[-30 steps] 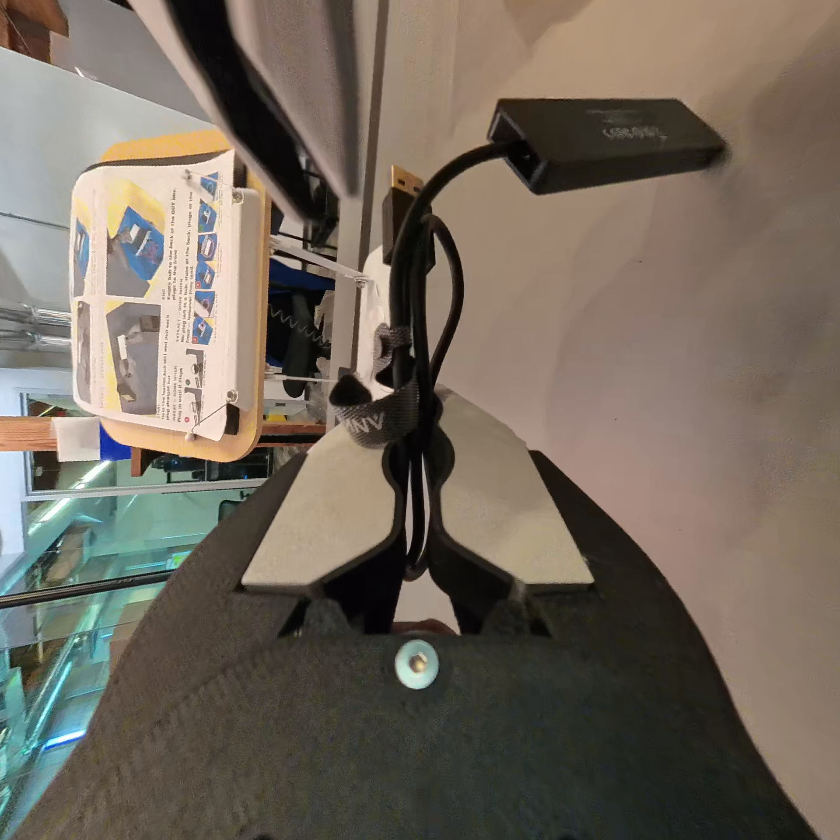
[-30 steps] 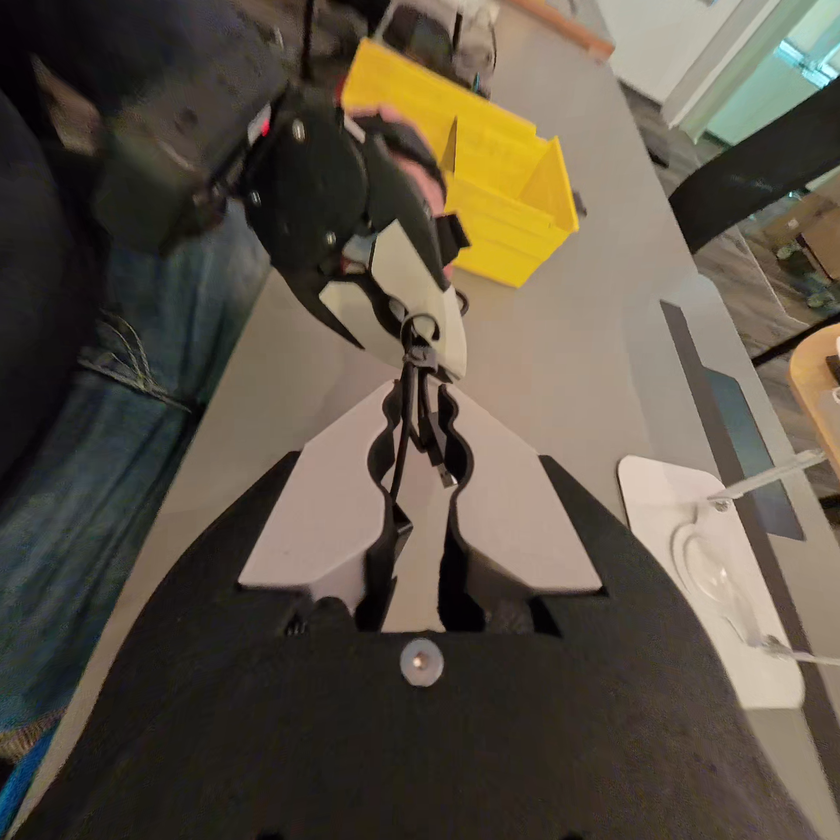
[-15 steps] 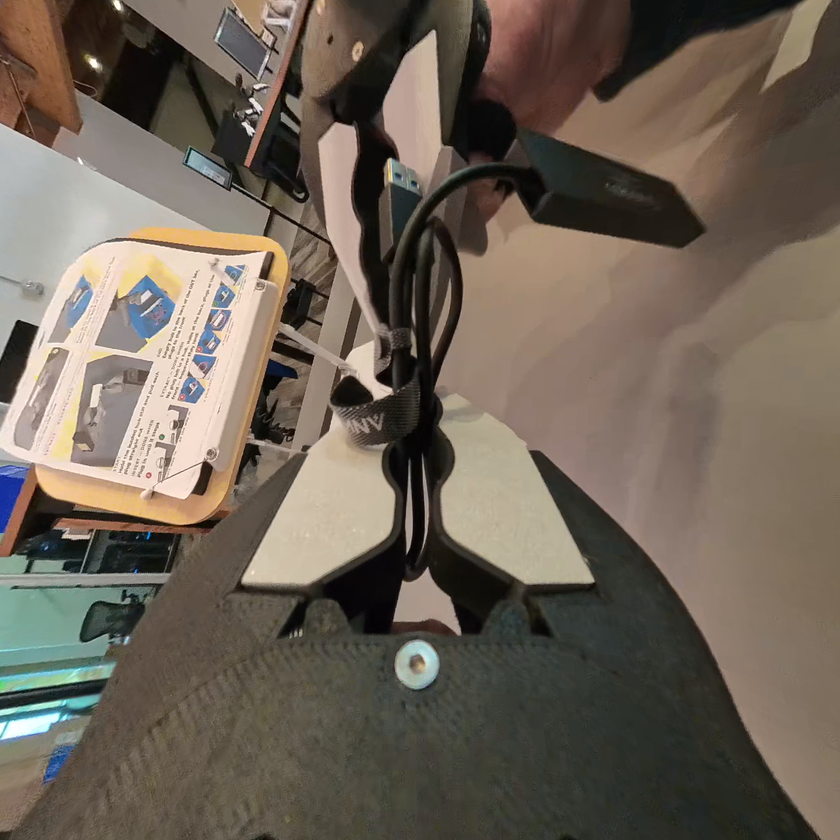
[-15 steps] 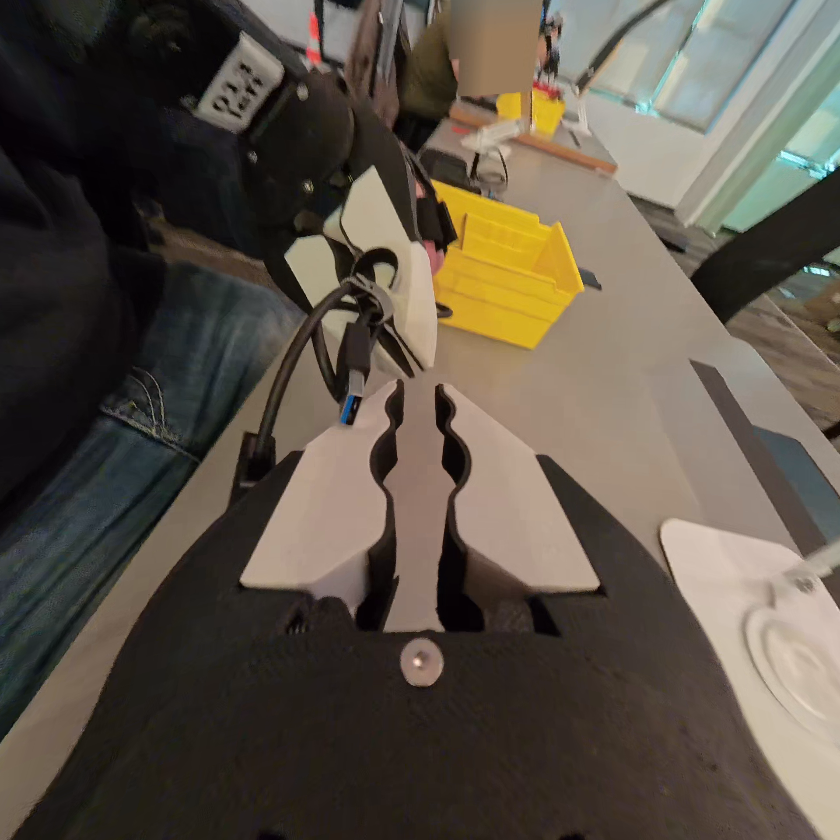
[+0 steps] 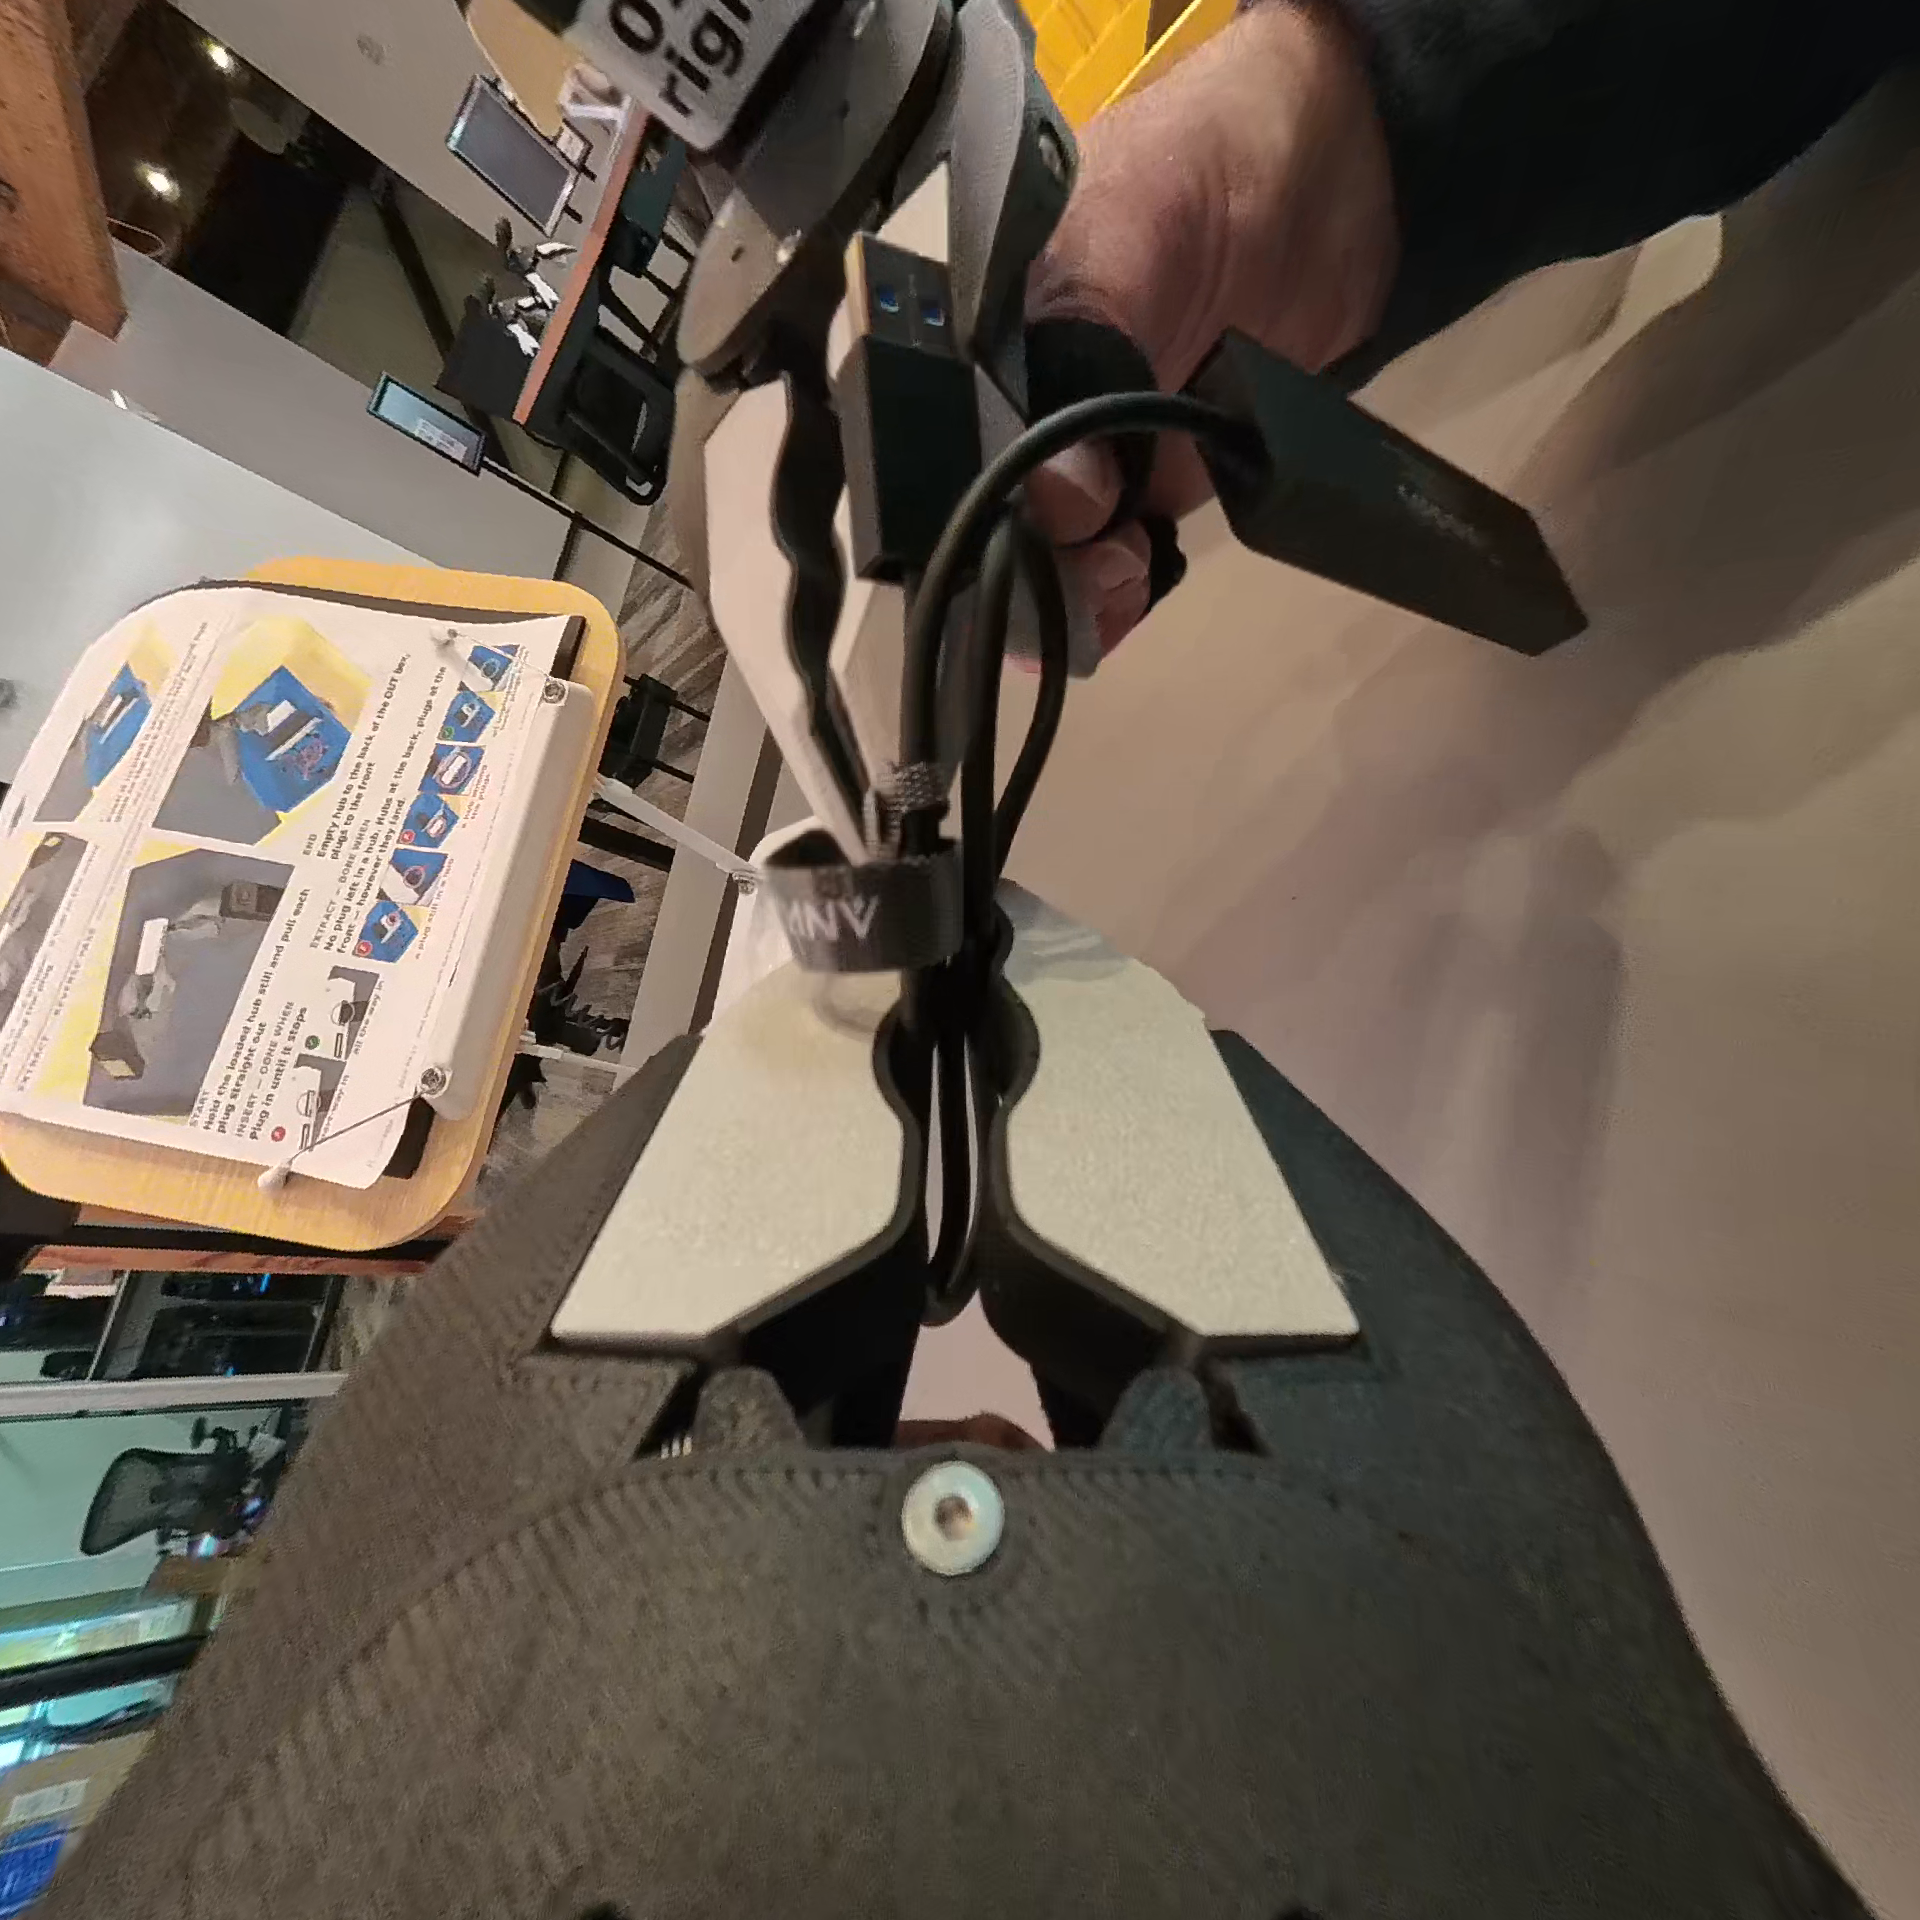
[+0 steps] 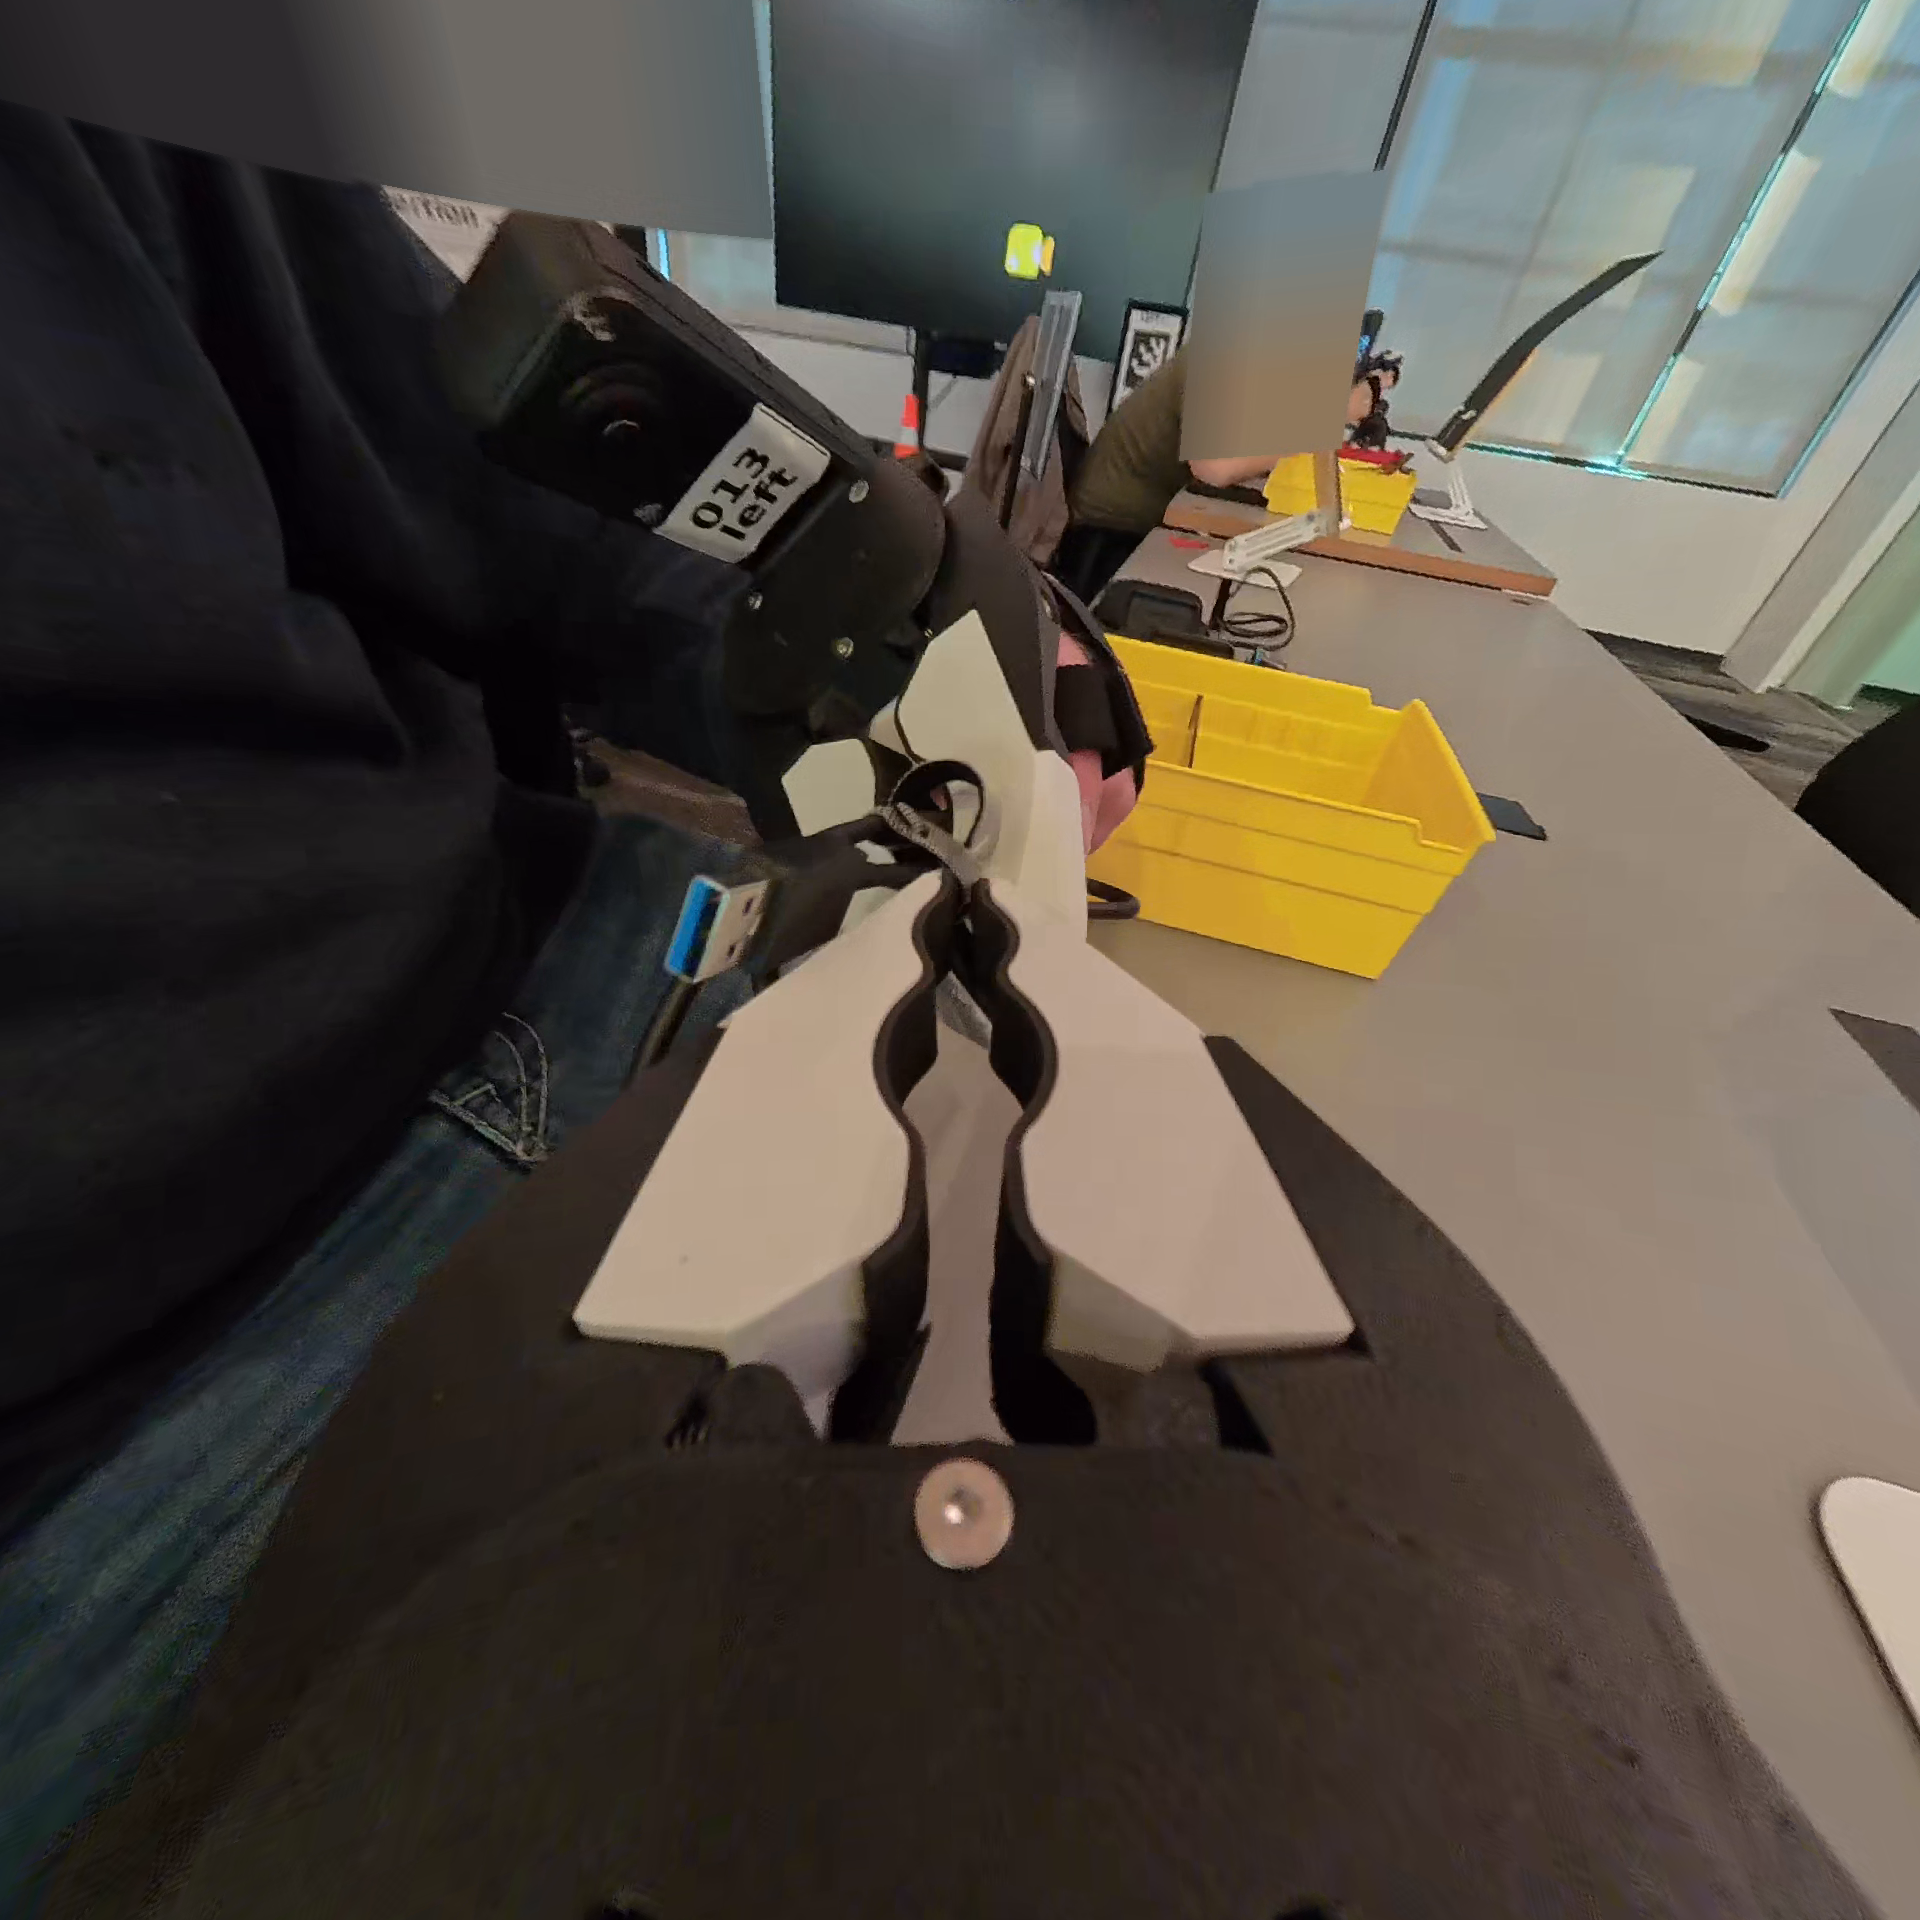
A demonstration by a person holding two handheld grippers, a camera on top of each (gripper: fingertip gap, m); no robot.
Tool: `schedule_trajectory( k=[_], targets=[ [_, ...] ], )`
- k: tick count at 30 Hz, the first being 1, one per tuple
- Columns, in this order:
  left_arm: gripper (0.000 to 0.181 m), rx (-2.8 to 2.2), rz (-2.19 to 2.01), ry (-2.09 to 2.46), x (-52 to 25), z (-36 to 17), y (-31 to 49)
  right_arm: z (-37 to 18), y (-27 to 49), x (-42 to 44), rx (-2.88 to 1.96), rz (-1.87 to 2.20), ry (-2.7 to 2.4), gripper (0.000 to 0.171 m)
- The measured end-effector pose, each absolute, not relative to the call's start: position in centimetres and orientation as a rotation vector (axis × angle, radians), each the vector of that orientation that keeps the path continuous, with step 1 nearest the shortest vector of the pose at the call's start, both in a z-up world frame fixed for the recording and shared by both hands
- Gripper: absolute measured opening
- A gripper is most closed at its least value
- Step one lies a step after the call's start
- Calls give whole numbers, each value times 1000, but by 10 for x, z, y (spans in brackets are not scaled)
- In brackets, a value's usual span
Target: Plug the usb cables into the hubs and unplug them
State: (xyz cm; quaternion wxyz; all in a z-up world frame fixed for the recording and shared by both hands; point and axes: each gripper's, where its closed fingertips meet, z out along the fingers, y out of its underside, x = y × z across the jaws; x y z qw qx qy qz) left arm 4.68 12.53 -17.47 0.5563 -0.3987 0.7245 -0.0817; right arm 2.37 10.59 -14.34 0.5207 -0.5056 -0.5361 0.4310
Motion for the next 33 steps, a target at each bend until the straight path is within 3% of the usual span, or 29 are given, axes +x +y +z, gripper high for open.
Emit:
schedule_trajectory(
  k=[16, 26, 33],
  targets=[
    [3, -992, -167, 1733, 44, -179, 129, -158, 118, 38, -1305, 494, -1507, 0],
    [2, -954, -32, 1723, 44, -174, 135, -156, 120, 31, -1479, 845, -1273, 0],
    [2, -1026, -135, 1697, 45, -172, 136, -145, 131, 42, -1313, 290, -1360, 0]
  ],
)
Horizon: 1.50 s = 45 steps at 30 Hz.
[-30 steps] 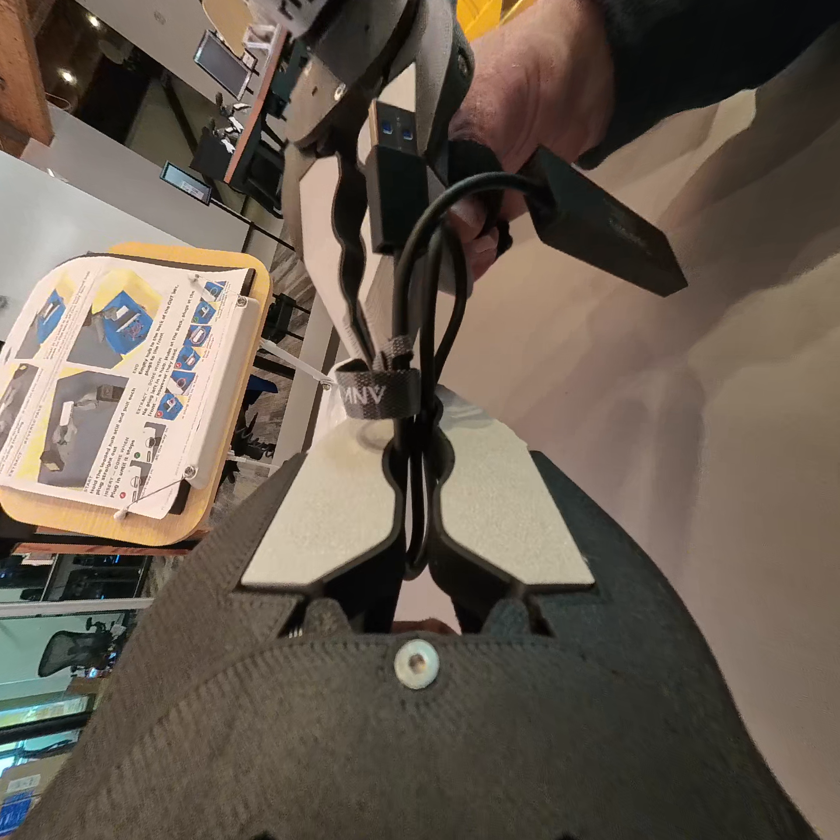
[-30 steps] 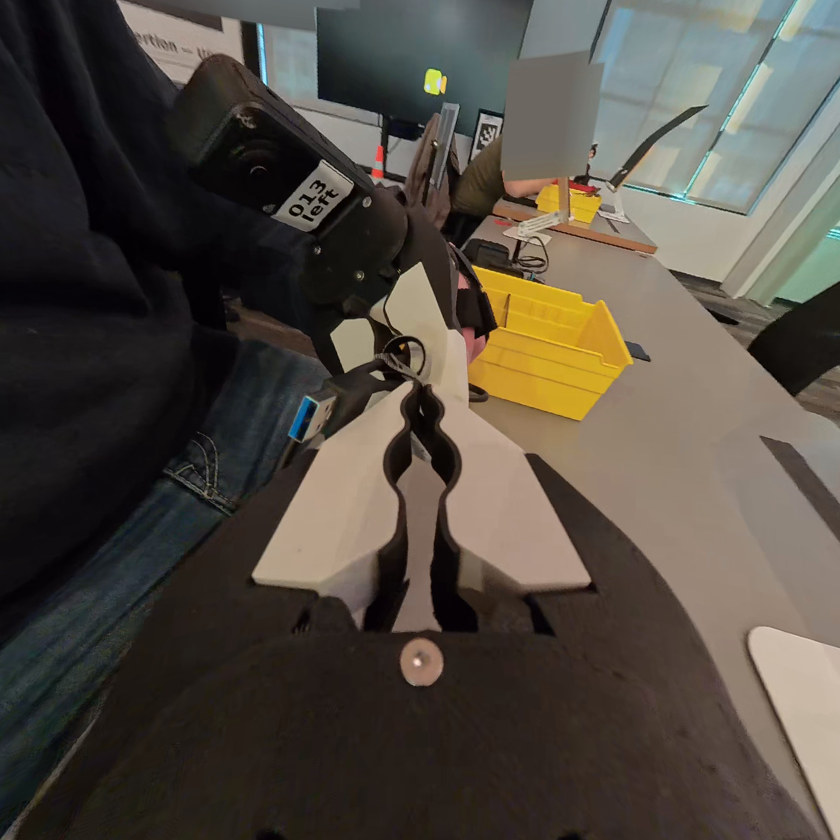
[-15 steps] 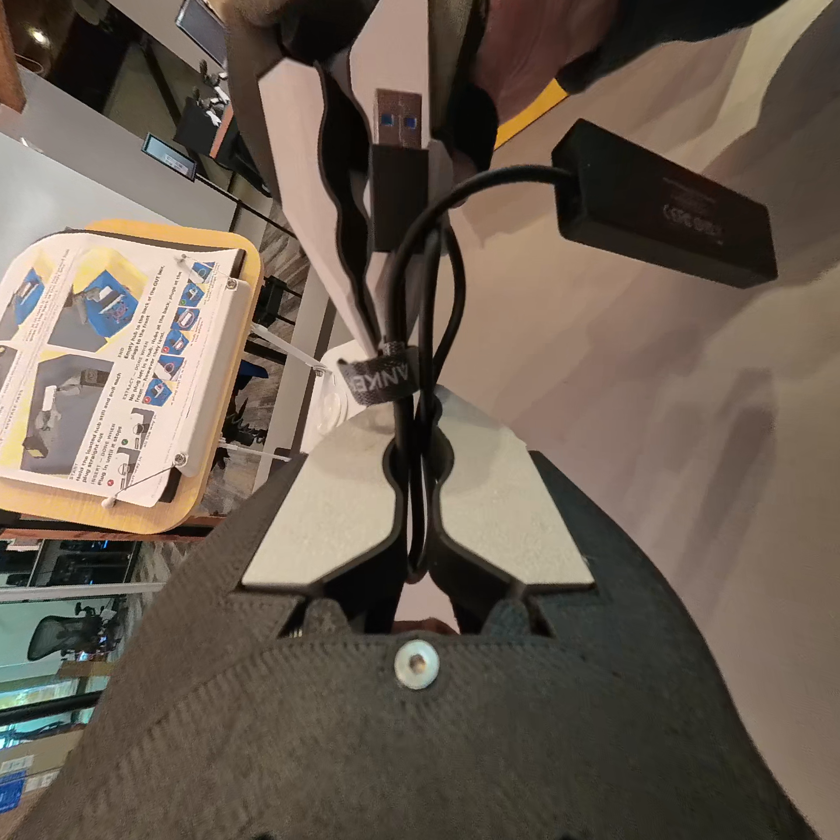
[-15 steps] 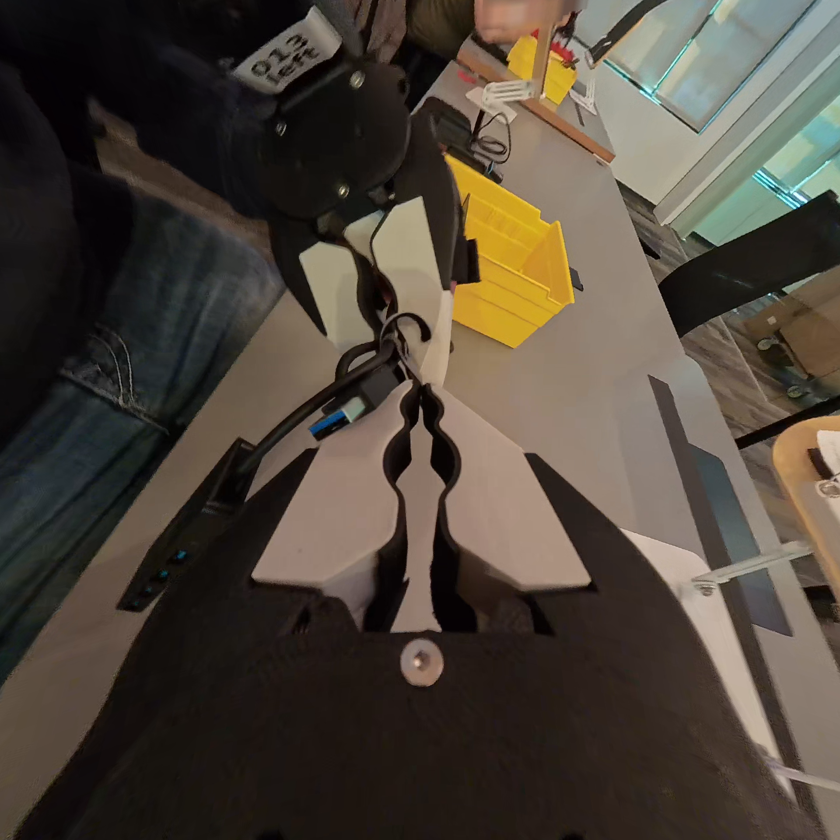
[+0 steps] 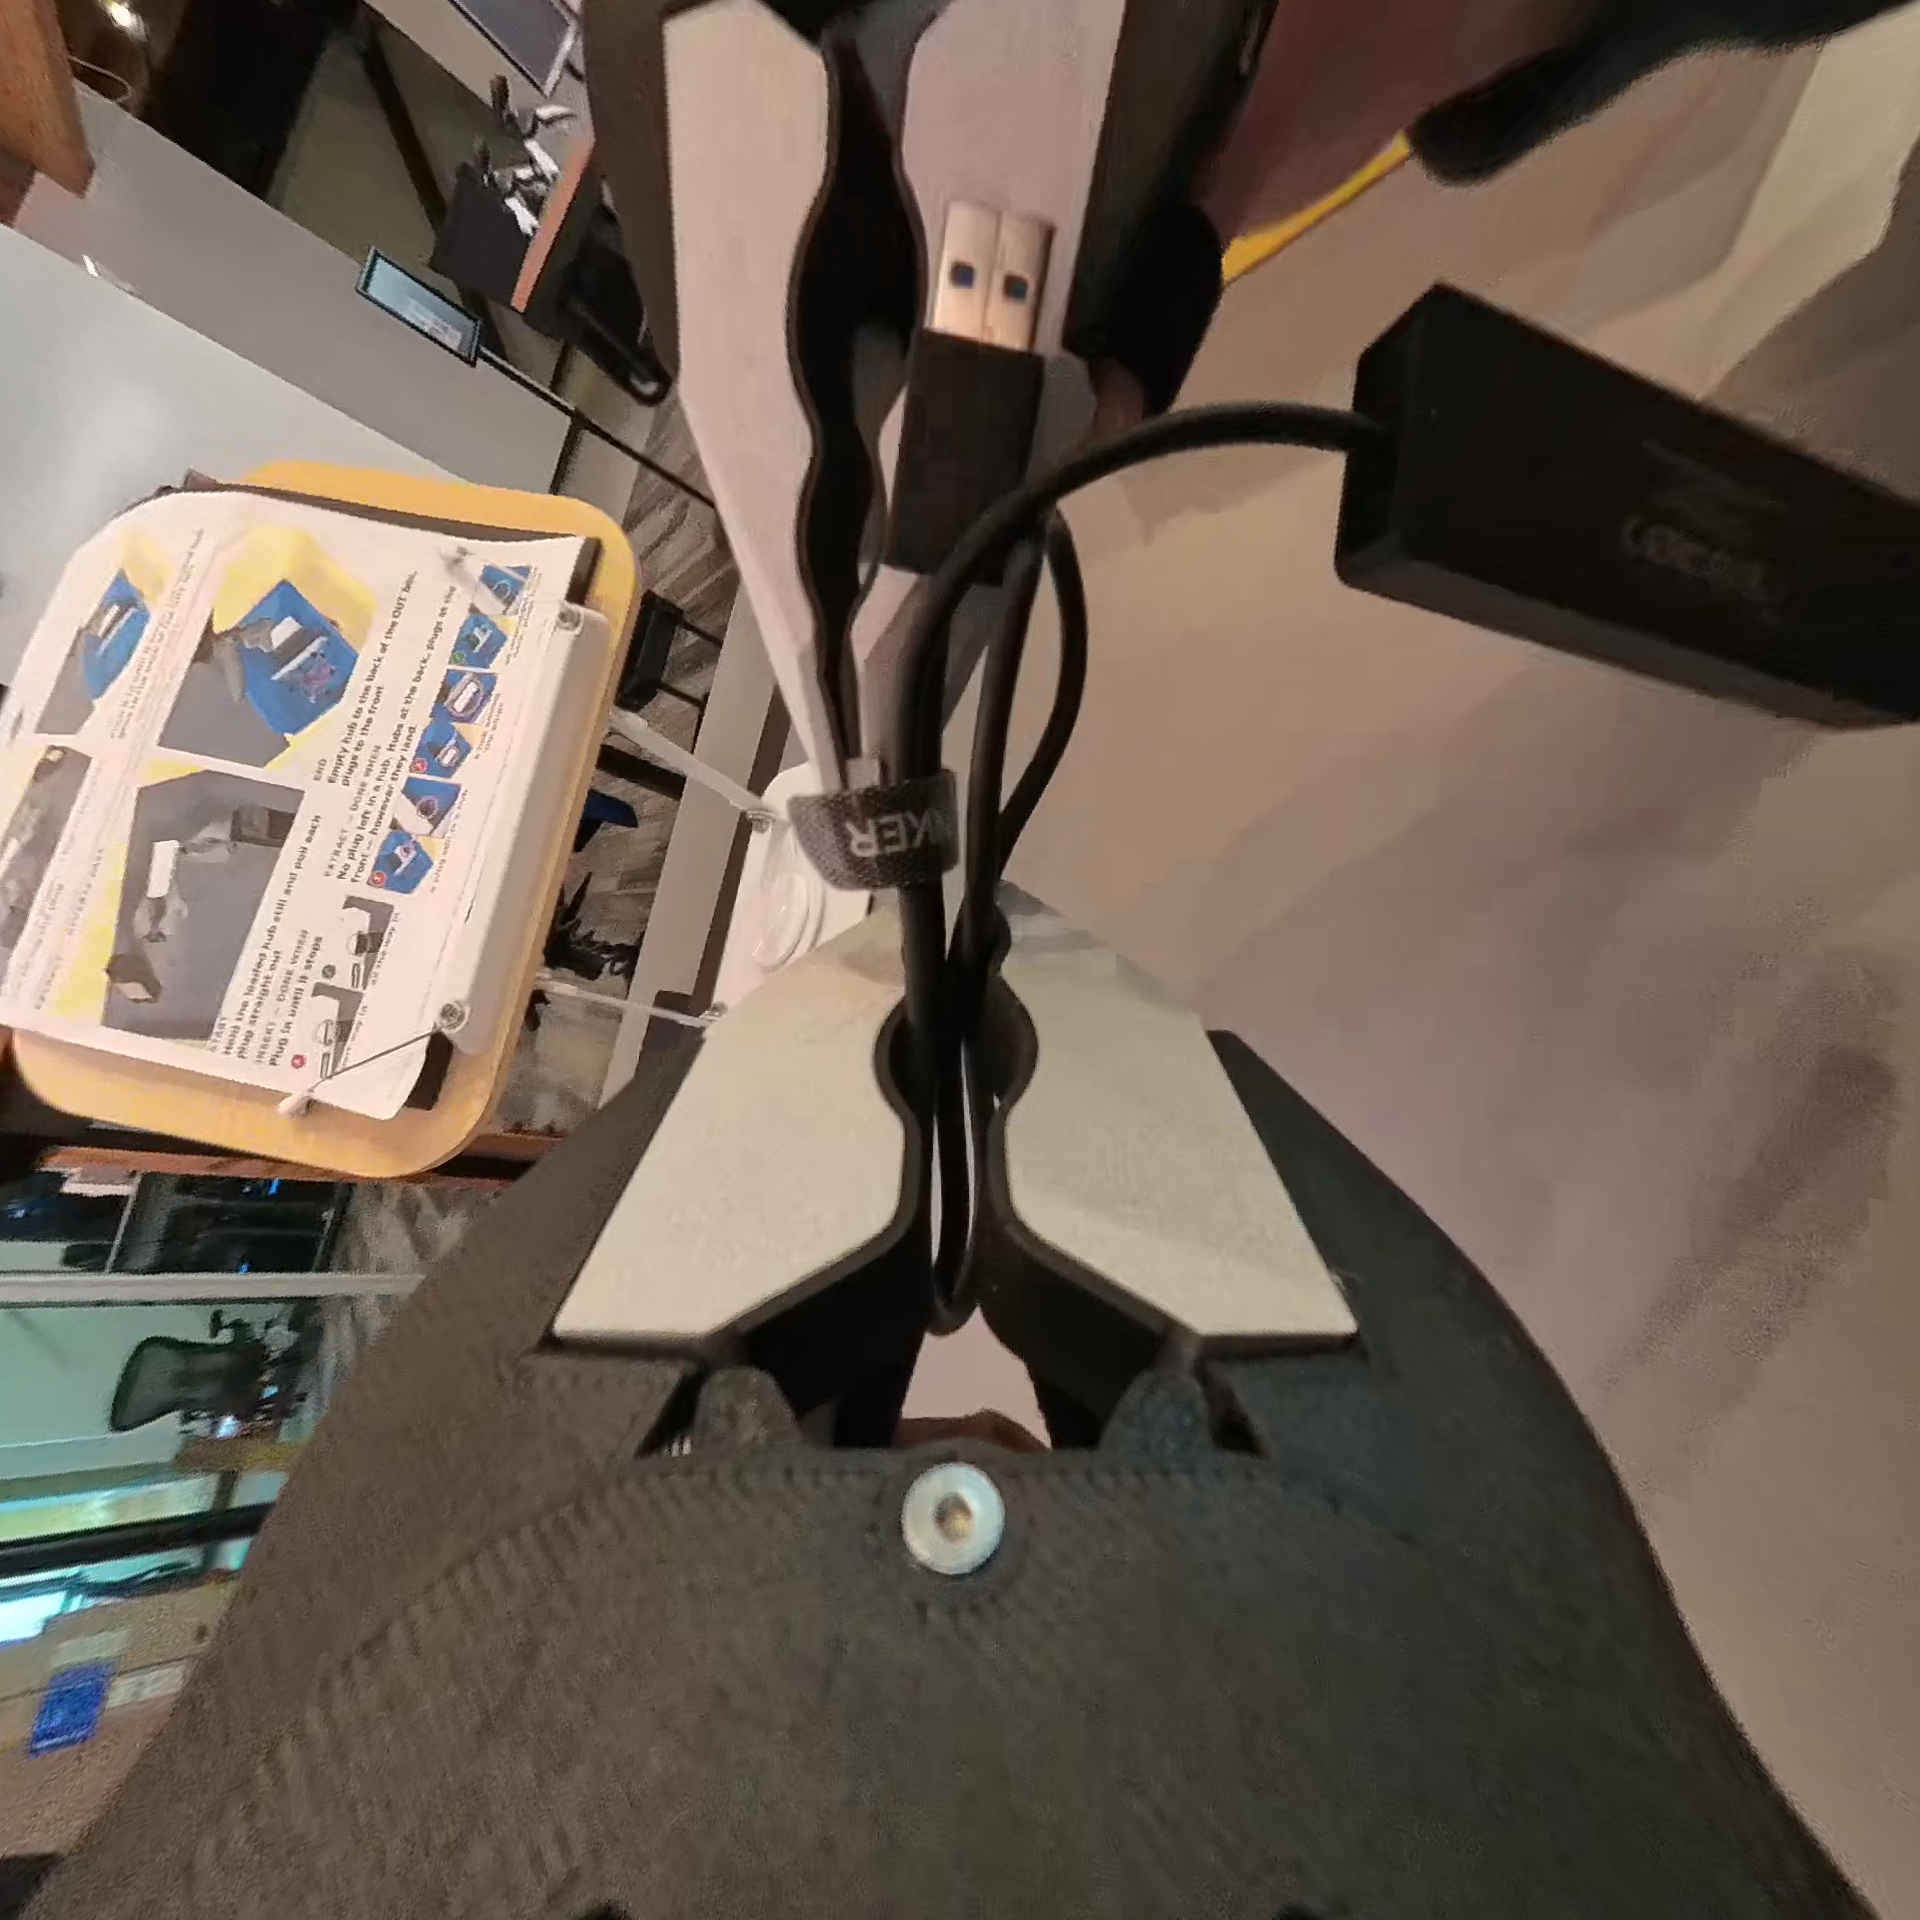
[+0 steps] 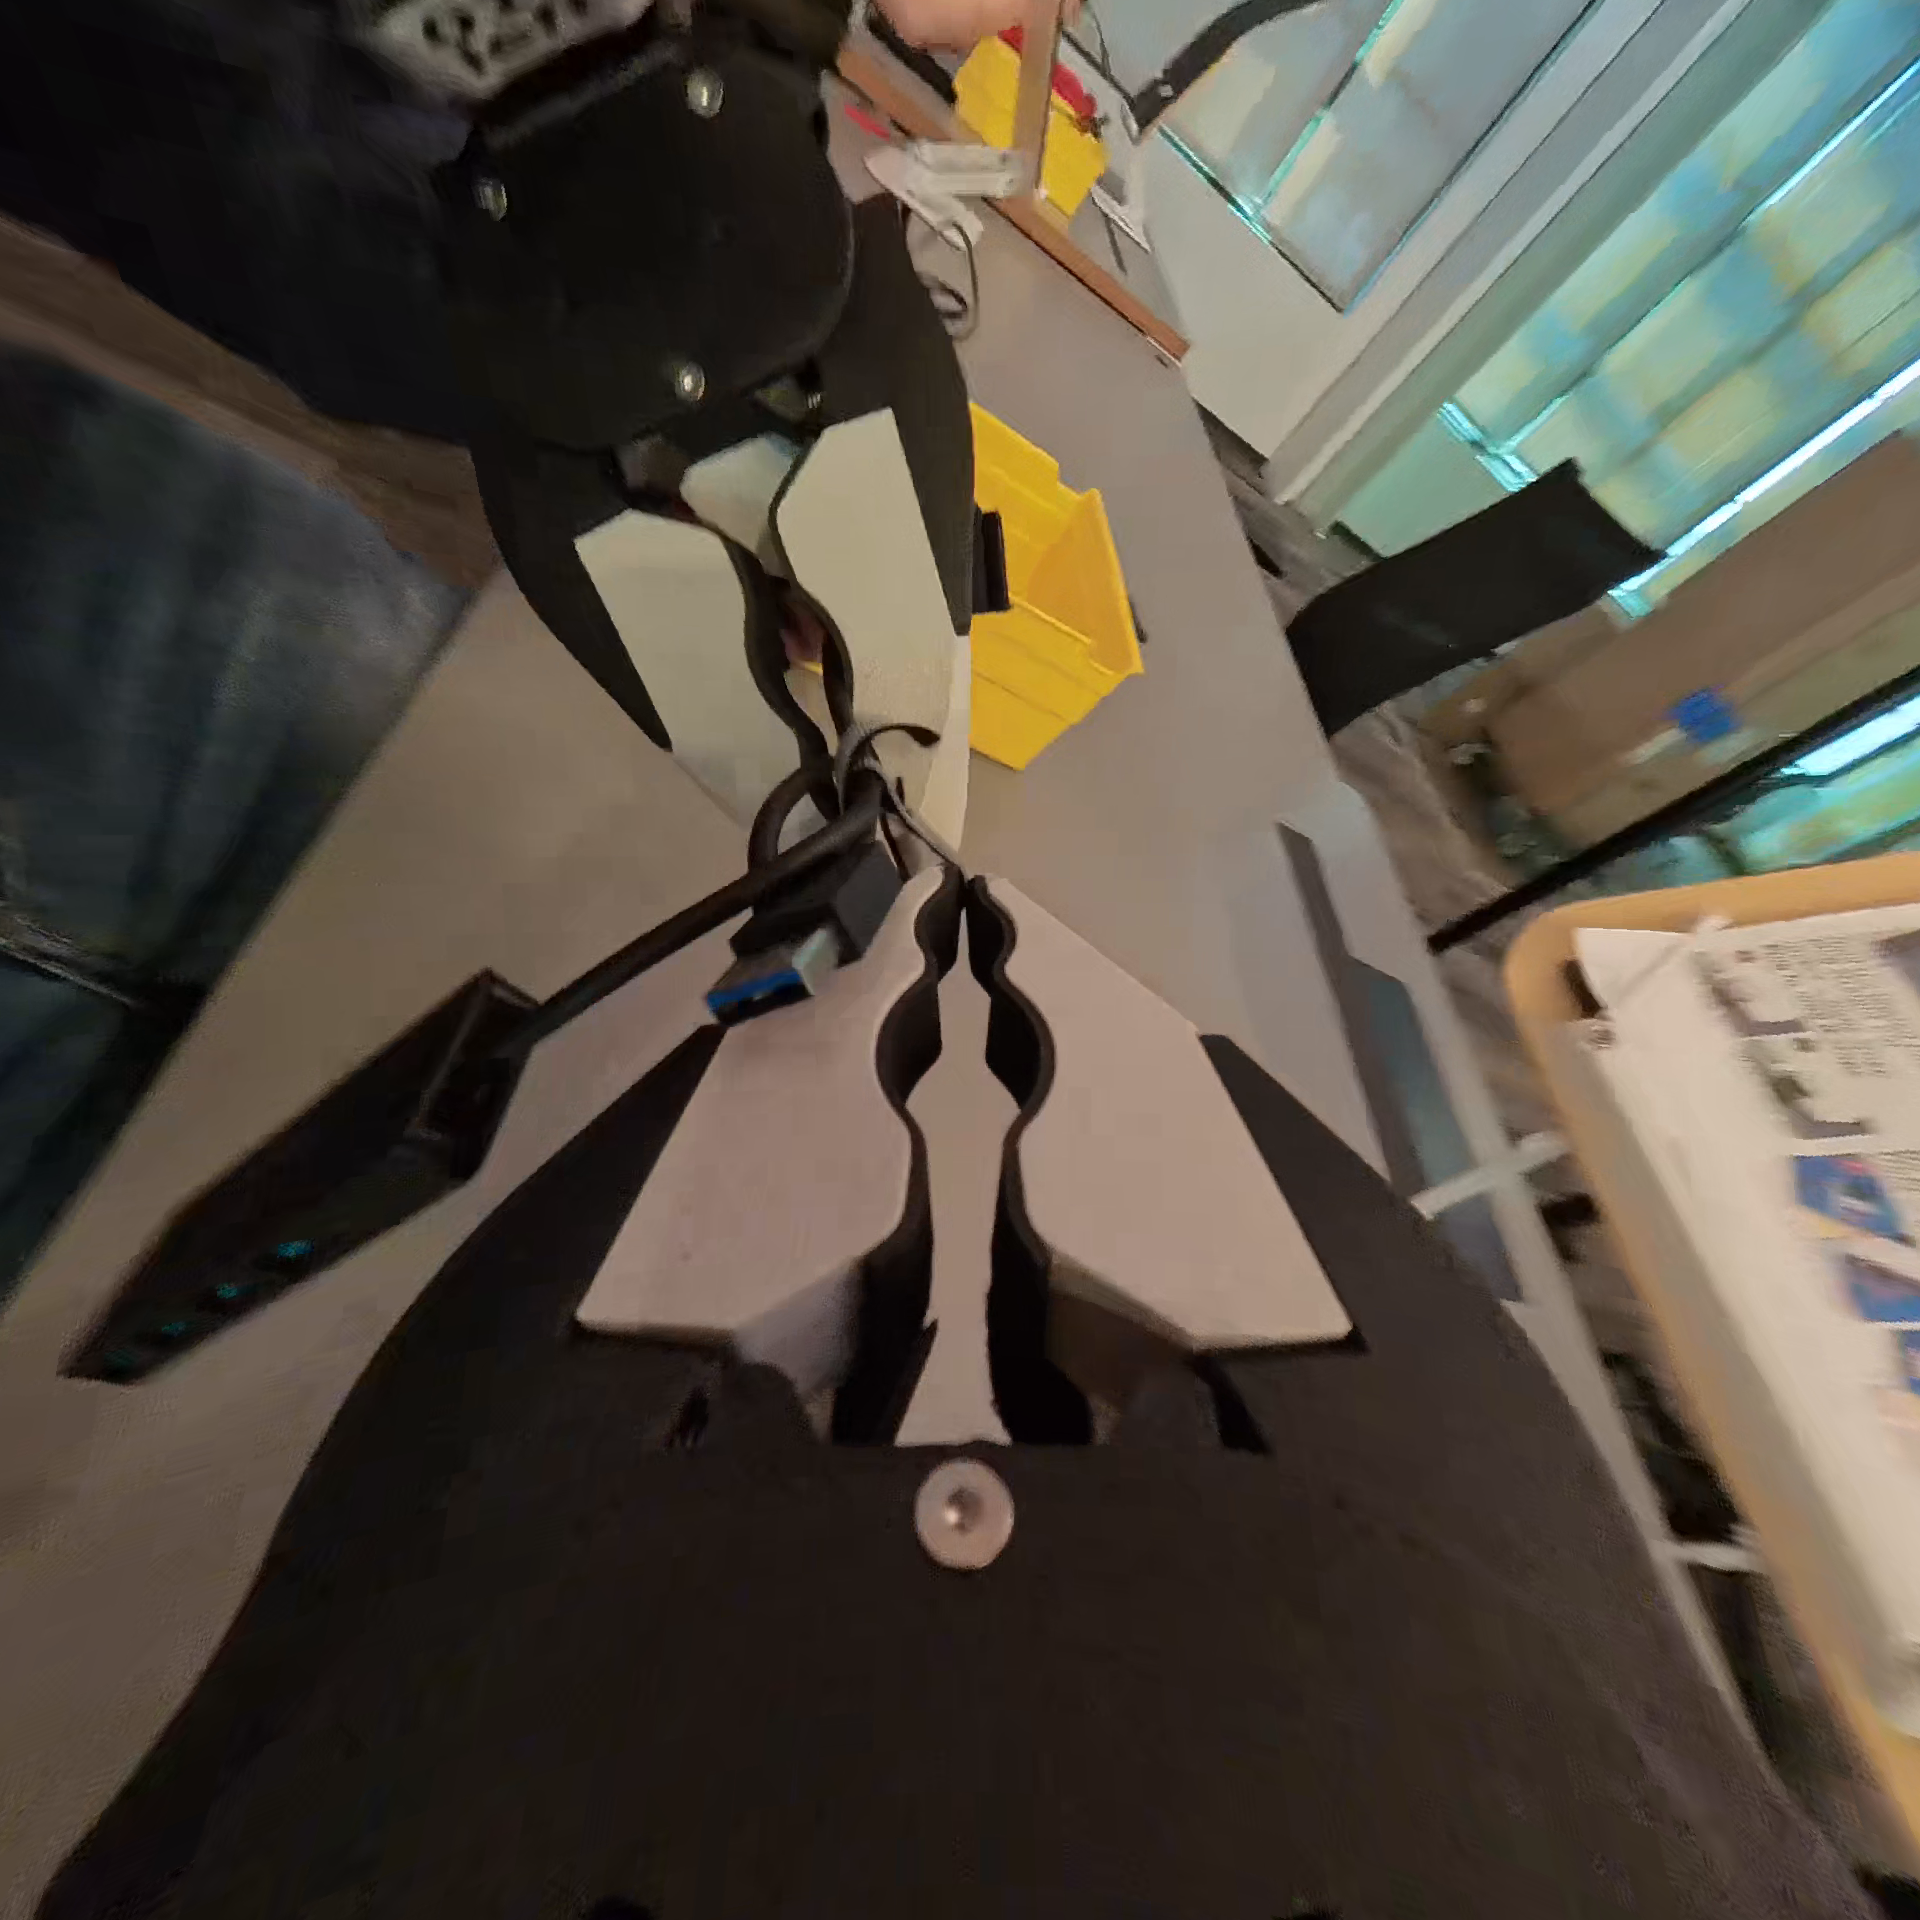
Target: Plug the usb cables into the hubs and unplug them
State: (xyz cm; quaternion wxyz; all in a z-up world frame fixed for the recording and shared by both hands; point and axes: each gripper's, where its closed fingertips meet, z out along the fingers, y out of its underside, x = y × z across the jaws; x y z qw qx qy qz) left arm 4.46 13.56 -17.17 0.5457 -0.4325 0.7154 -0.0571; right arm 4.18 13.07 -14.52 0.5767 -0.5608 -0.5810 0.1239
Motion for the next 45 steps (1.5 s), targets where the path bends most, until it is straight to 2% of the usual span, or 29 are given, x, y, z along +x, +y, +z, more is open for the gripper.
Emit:
schedule_trajectory(
  k=[7, 9, 12, 14, 16, 20, 29, 35, 39, 45],
  targets=[
    [2, -1075, -307, 1708, 44, -177, 131, -144, 135, 45, -1165, -50, -1436, 0],
    [3, -1078, -289, 1676, 43, -172, 134, -142, 135, 41, -1269, 216, -1348, 0],
    [3, -1043, -185, 1690, 42, -170, 136, -149, 135, 39, -1452, 616, -1220, 13],
    [2, -1022, -125, 1689, 42, -171, 139, -154, 130, 36, -1535, 782, -1178, 7],
    [2, -1000, -71, 1696, 42, -170, 140, -158, 126, 33, -1613, 970, -1125, 8],
    [2, -976, 41, 1697, 43, -175, 142, -167, 122, 32, -1709, 1142, -1049, 0],
    [2, -1045, -25, 1699, 45, -174, 139, -165, 141, 46, -1510, 436, -1289, 0],
    [2, -1135, -293, 1709, 48, -172, 124, -162, 150, 56, -1316, -24, -1420, 0],
    [2, -1128, -357, 1706, 48, -171, 122, -166, 147, 55, -1258, -33, -1489, 0],
    [2, -1160, -452, 1673, 48, -169, 123, -174, 143, 50, -1311, 239, -1444, 0]
  ],
)
